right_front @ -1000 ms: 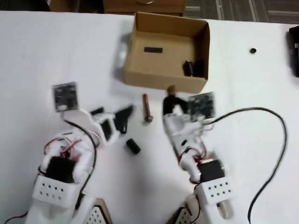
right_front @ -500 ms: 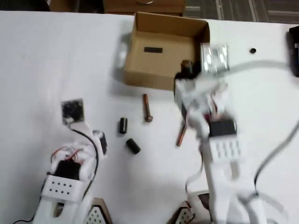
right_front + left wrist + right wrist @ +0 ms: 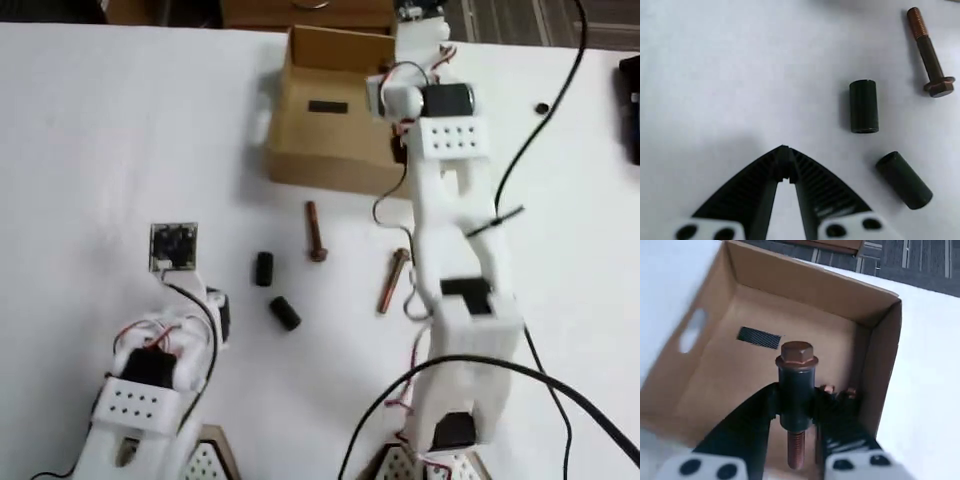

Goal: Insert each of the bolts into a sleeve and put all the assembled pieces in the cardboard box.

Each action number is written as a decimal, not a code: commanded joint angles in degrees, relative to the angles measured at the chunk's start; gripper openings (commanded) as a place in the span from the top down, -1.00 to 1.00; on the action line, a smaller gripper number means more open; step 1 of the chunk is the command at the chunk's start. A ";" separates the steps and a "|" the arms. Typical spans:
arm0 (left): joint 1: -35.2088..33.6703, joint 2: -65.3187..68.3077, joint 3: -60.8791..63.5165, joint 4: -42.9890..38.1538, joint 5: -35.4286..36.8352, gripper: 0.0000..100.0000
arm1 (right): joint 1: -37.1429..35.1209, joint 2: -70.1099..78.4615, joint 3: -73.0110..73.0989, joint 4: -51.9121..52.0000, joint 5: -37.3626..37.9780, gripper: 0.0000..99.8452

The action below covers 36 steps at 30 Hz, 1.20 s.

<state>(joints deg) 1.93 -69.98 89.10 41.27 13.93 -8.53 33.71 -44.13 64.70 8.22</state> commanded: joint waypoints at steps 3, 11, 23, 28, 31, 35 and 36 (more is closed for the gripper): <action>0.53 -0.26 0.04 -1.14 -0.26 0.96 | 1.10 14.64 -17.93 2.33 1.49 0.96; 0.53 -0.26 2.15 -5.27 -0.26 0.96 | 0.66 26.95 -26.99 4.70 1.41 0.96; 0.53 -0.26 2.24 -5.54 -0.26 0.96 | 0.66 30.29 -28.57 6.81 1.49 0.59; 0.53 -0.26 2.24 -5.45 -0.26 0.96 | 0.66 30.29 -30.24 10.15 1.49 0.55; 0.53 -0.26 2.24 -5.45 -0.26 0.96 | 0.66 30.29 -35.69 14.81 1.49 0.55; 0.18 -0.26 1.98 -5.45 -0.26 0.96 | 0.57 30.29 -48.00 25.63 1.49 0.55; 0.09 -0.26 1.89 -5.36 -0.26 0.96 | 0.48 30.29 -51.52 28.79 1.49 0.55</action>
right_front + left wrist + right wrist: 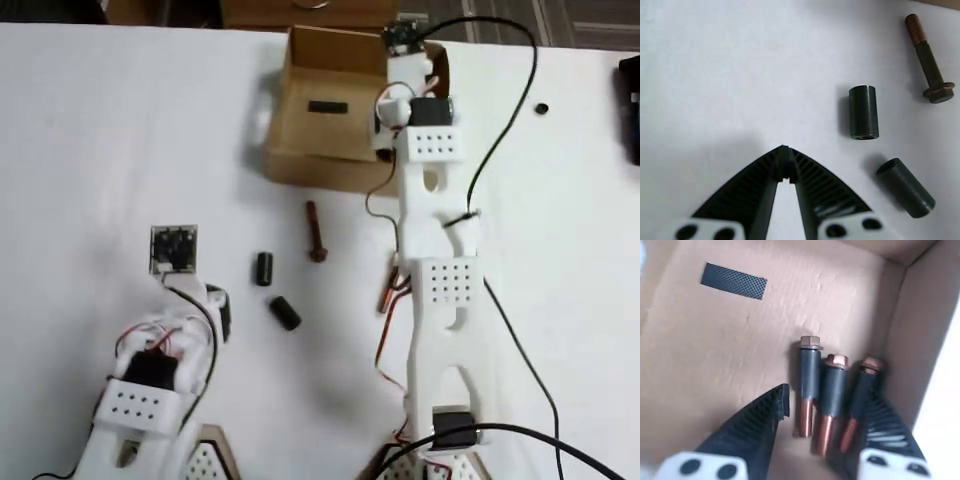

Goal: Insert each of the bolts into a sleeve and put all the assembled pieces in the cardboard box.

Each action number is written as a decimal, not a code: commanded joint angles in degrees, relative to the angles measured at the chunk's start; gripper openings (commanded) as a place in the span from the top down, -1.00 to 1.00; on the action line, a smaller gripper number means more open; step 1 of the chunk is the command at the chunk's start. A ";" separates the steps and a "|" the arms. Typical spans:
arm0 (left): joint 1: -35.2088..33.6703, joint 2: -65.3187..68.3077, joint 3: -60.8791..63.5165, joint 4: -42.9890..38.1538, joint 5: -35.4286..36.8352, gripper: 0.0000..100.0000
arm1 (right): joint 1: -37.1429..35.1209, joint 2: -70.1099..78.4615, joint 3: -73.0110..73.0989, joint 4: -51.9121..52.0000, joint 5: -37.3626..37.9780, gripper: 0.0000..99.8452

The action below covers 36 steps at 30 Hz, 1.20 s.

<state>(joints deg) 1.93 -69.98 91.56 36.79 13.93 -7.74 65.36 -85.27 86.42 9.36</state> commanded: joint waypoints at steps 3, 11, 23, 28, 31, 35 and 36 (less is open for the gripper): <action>0.00 -0.26 -0.66 -0.88 -0.26 0.96 | -0.48 -4.26 -10.02 14.37 0.35 0.55; -2.02 -0.26 -3.74 2.73 -0.26 0.96 | 0.04 -23.43 -2.46 15.16 0.18 0.55; -1.76 -0.26 -3.82 3.87 -0.26 0.96 | -4.62 -63.60 47.82 14.99 -0.09 0.55; -1.76 -0.26 -3.91 4.31 -0.26 0.95 | -4.09 -74.77 65.23 14.99 -0.09 0.55; -1.85 -0.26 -4.88 5.27 -0.26 0.96 | -4.53 -79.78 74.37 14.90 0.18 0.55; -2.20 -0.26 -7.52 10.37 -0.26 0.96 | -6.29 -84.44 86.77 14.90 0.62 0.55; -2.37 -0.26 -7.87 11.69 -0.26 0.96 | -7.60 -85.32 89.58 14.90 1.85 0.55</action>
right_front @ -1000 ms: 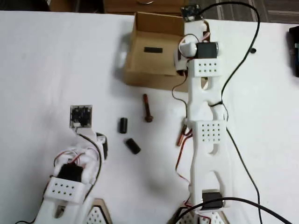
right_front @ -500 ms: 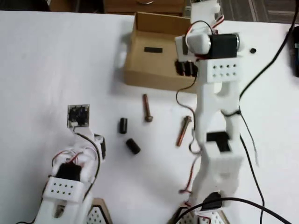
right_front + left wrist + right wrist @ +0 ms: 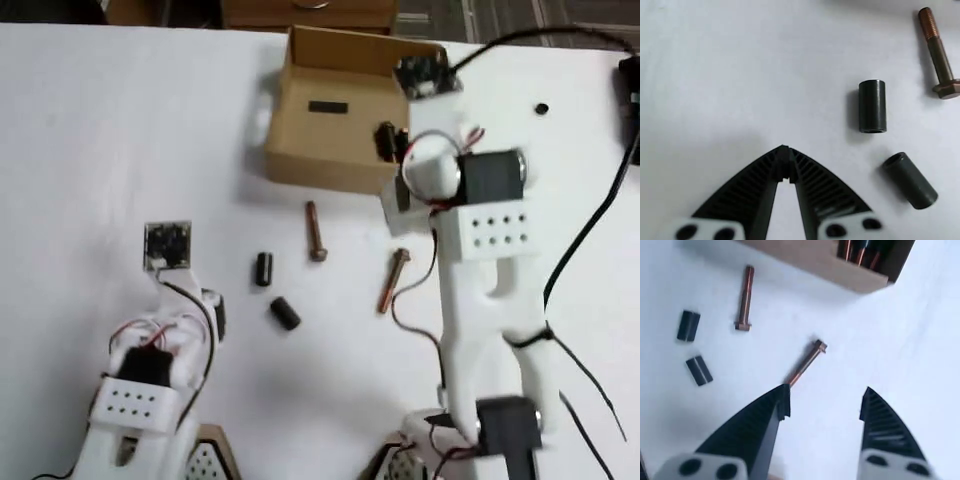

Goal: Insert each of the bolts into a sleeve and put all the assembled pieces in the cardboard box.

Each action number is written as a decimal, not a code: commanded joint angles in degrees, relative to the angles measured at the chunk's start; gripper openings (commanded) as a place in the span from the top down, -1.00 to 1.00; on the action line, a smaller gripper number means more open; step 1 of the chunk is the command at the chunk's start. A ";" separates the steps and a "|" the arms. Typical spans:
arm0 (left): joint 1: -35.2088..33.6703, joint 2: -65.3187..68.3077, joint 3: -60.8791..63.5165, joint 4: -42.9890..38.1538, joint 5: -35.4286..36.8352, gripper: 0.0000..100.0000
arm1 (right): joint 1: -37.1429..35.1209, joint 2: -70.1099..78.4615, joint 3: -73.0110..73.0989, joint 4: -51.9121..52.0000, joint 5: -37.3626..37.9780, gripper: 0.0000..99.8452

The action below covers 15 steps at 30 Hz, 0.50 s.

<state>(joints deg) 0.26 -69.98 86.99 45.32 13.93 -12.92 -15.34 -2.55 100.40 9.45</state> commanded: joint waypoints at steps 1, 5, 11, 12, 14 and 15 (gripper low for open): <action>-1.49 -0.26 -3.47 3.78 -0.26 0.96 | -4.44 -5.32 9.49 0.92 3.43 0.55; -10.20 -0.26 -4.09 3.69 -0.53 0.96 | -14.73 -7.08 17.58 -0.57 7.21 0.55; -22.68 -0.26 -3.82 4.13 -0.62 0.96 | -30.99 -4.09 25.32 -9.63 7.47 0.55; -24.70 -0.26 -3.74 3.87 -0.62 0.96 | -32.75 -2.86 25.76 -11.56 7.47 0.55; -28.57 -0.26 -3.65 4.22 -0.62 0.96 | -35.30 0.31 26.11 -14.37 7.47 0.55; -30.15 -0.26 -3.38 4.22 -0.62 0.96 | -36.00 2.24 25.85 -15.43 7.47 0.55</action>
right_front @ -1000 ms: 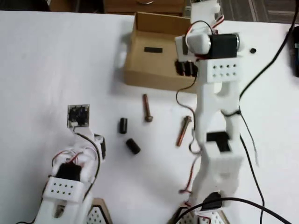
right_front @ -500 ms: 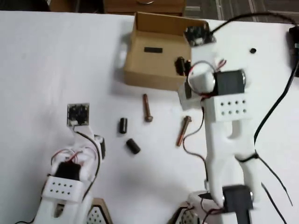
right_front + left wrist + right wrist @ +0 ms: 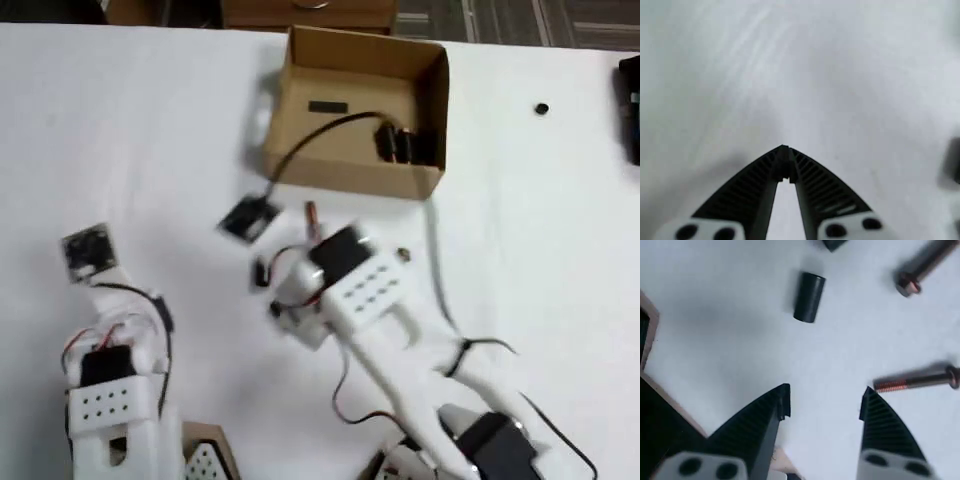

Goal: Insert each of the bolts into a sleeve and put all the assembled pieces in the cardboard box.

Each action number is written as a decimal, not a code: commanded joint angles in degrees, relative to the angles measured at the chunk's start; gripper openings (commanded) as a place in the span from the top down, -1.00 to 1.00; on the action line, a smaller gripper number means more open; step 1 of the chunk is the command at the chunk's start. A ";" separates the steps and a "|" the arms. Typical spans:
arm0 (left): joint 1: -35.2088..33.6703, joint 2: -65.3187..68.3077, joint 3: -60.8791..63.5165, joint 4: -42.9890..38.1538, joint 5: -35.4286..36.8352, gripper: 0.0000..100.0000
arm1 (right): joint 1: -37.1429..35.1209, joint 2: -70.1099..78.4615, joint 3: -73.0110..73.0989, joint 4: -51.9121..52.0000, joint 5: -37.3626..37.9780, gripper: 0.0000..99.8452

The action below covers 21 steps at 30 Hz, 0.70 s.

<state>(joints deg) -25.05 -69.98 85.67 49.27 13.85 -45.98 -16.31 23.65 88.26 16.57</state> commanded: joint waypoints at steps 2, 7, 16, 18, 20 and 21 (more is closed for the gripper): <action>-6.51 -0.26 -1.71 0.26 -0.44 0.96 | -3.56 7.08 -0.53 -5.41 0.44 0.55; -6.51 -0.26 -1.63 0.00 -0.44 0.96 | -3.65 18.07 -1.93 -12.88 3.25 0.55; -6.42 -0.26 -1.63 -0.18 -0.35 0.96 | -3.38 34.59 -11.60 -14.64 3.96 0.55; -6.42 -0.26 -1.63 -0.18 -0.26 0.96 | -3.38 36.97 -13.27 -14.73 3.69 0.56; -6.42 -0.26 -1.63 -0.18 -0.26 0.96 | -3.38 38.73 -14.33 -14.73 3.60 0.56; -6.42 -0.26 -1.63 -0.18 -0.26 0.96 | -3.38 39.52 -14.77 -14.81 3.60 0.57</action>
<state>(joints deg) -31.03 -69.98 85.67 49.27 13.93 -49.41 21.05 11.60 74.20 20.09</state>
